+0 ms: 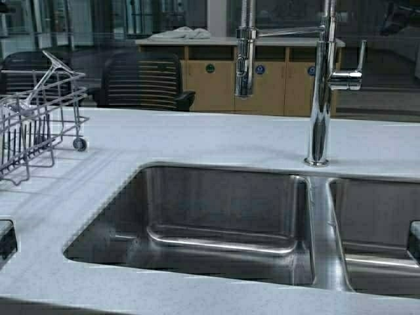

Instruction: Wash the pan

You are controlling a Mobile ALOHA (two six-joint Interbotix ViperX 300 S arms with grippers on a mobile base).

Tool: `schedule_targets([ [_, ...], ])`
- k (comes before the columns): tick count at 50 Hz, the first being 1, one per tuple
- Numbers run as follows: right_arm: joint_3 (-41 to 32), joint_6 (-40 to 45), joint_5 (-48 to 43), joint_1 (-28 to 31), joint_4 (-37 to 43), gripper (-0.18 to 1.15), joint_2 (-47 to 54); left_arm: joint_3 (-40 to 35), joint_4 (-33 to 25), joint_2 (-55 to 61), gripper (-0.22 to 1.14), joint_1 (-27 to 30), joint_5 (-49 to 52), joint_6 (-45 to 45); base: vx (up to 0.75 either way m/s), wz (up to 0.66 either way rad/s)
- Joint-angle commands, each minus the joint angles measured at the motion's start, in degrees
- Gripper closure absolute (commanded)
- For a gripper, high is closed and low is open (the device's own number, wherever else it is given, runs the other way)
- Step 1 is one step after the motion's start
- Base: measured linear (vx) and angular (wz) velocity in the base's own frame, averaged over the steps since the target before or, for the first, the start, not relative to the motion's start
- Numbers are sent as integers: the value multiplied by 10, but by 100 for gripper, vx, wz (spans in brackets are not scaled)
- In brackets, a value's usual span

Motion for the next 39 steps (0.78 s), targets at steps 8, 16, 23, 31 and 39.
schedule_targets([
  [8,-7,-2,-5,1,0,92,-2,-23,-7,-83,-9,-2,-1,0,0,0],
  [16,-8,-2,-4,1,0,92,2,-27,-7,-130,-9,-13,0,2,0,0],
  [23,-7,-2,-4,1,0,92,2,-34,-7,-153,-9,-13,2,3,0,0],
  [31,-8,-2,-5,1,0,92,2,-32,-7,-145,-9,-14,3,5,0,0],
  [39,-7,-2,-4,1,0,92,2,-26,-8,-131,-9,-14,3,5,0,0],
])
